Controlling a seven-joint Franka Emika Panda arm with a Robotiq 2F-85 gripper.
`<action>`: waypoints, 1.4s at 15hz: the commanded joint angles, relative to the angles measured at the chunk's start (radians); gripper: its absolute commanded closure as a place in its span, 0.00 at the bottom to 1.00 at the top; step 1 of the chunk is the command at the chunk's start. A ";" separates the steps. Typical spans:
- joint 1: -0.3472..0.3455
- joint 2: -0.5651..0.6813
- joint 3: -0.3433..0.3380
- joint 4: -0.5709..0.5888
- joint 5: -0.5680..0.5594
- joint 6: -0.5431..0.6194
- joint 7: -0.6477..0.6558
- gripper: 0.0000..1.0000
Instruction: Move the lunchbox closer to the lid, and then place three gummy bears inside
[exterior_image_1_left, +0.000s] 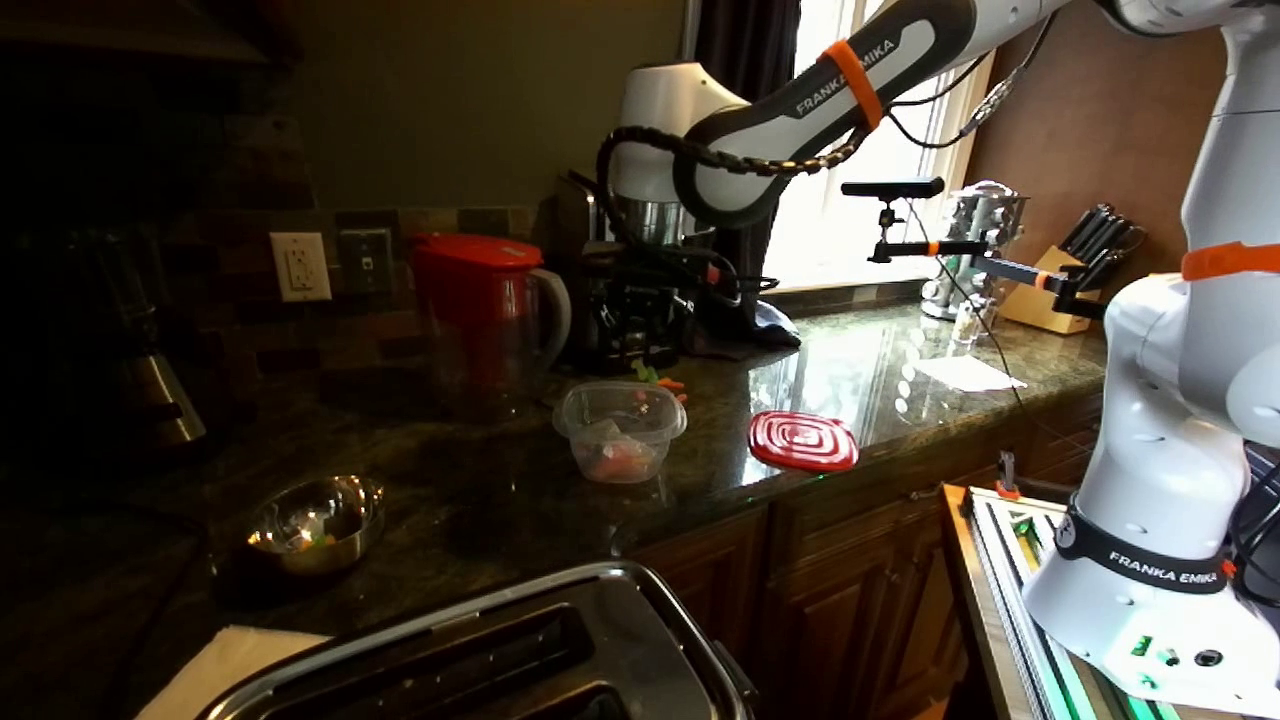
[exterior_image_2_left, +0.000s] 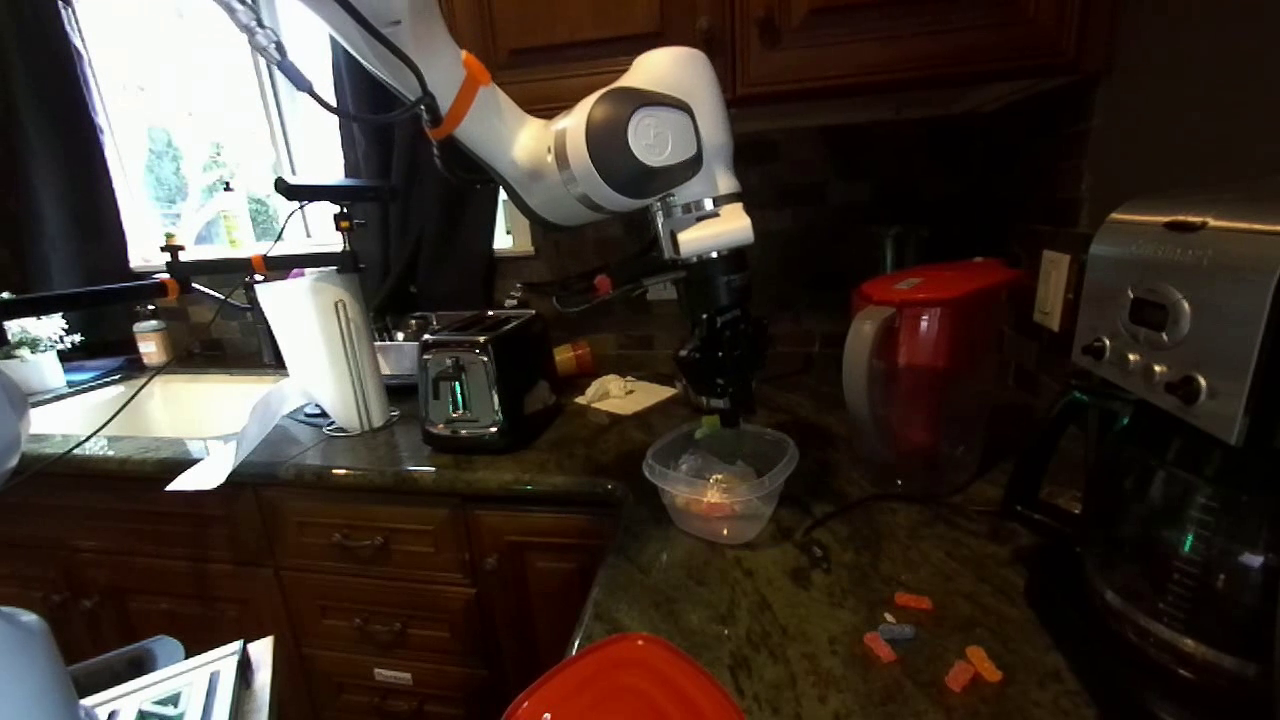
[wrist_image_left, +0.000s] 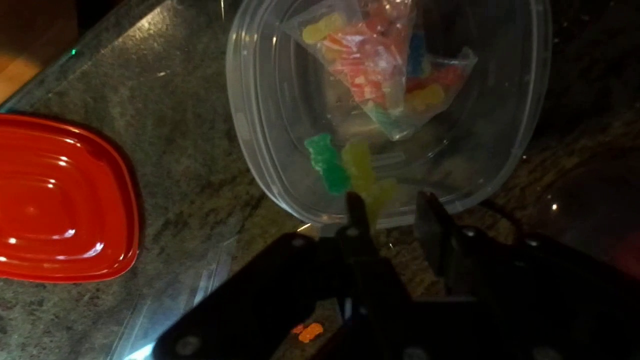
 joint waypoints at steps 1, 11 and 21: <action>0.009 0.048 -0.003 0.041 0.021 -0.019 -0.033 0.37; 0.015 0.078 -0.005 0.059 0.040 -0.008 -0.082 0.00; 0.027 0.156 -0.017 0.055 0.086 0.045 -0.067 0.00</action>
